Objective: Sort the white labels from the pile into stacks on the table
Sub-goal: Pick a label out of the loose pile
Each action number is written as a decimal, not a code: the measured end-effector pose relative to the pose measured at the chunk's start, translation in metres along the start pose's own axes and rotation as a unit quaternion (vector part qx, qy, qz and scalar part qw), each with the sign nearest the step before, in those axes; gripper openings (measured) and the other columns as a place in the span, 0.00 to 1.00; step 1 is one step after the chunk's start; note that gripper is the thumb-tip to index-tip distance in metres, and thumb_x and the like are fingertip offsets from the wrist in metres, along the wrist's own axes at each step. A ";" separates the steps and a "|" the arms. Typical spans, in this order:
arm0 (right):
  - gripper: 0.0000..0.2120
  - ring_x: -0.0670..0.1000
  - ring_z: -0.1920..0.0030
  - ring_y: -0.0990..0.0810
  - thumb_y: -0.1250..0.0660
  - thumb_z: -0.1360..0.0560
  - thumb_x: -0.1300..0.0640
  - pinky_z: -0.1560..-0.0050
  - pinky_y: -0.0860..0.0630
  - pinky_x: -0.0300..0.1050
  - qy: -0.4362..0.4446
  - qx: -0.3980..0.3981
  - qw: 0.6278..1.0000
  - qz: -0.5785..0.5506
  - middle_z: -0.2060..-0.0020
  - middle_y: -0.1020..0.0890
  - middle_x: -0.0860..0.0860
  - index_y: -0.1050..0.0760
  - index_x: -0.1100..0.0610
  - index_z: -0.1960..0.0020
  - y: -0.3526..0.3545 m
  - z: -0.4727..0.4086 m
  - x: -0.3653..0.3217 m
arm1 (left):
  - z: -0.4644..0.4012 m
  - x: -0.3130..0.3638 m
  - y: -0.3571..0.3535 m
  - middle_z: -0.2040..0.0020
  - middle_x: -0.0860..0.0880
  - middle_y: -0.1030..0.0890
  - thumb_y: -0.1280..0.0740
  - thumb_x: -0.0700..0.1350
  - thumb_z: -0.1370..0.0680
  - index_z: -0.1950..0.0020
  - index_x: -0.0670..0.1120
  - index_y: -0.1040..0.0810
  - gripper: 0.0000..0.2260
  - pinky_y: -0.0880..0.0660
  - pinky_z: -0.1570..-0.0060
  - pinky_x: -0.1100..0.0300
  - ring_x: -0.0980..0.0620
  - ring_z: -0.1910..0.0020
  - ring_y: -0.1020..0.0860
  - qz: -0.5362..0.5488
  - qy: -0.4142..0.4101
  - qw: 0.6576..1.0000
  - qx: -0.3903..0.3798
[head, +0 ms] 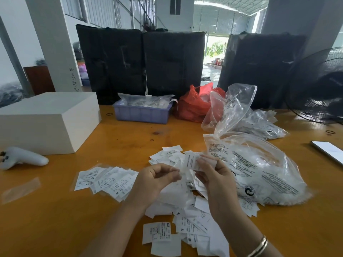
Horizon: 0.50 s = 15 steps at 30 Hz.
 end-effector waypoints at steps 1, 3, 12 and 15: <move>0.06 0.48 0.59 0.18 0.29 0.28 0.60 0.56 0.24 0.41 -0.001 0.002 1.000 -0.009 0.59 0.15 0.52 0.17 0.51 0.61 0.001 0.000 -0.001 | 0.001 0.001 0.000 0.62 0.50 0.14 0.27 0.49 0.37 0.58 0.47 0.16 0.11 0.26 0.63 0.74 0.57 0.61 0.16 0.002 0.001 1.000 0.000; 0.08 0.46 0.60 0.18 0.29 0.28 0.60 0.58 0.24 0.40 -0.007 0.004 1.000 -0.019 0.60 0.15 0.51 0.17 0.50 0.62 0.001 -0.001 -0.001 | 0.002 0.002 0.000 0.62 0.50 0.14 0.27 0.49 0.38 0.58 0.47 0.17 0.11 0.26 0.63 0.74 0.58 0.60 0.16 0.003 0.001 1.000 -0.003; 0.03 0.51 0.61 0.17 0.30 0.27 0.63 0.61 0.21 0.40 -0.031 -0.022 0.999 0.039 0.57 0.16 0.58 0.19 0.57 0.57 -0.001 -0.001 0.005 | 0.000 -0.002 0.000 0.63 0.51 0.14 0.26 0.40 0.30 0.59 0.50 0.17 0.04 0.26 0.63 0.74 0.58 0.61 0.16 -0.017 -0.008 1.000 -0.002; 0.02 0.53 0.59 0.16 0.30 0.27 0.63 0.60 0.20 0.41 -0.018 -0.022 0.998 0.056 0.56 0.16 0.58 0.21 0.58 0.56 -0.003 0.000 0.006 | -0.001 -0.005 0.001 0.62 0.52 0.14 0.26 0.43 0.31 0.60 0.51 0.17 0.03 0.25 0.61 0.73 0.58 0.60 0.16 -0.026 -0.015 1.000 0.000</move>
Point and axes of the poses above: each hand's wrist, its own z-axis away from the middle knuckle, its own y-axis out of the back of the hand, x = y × z, the point moved 4 cm from there along -z, towards the middle knuckle
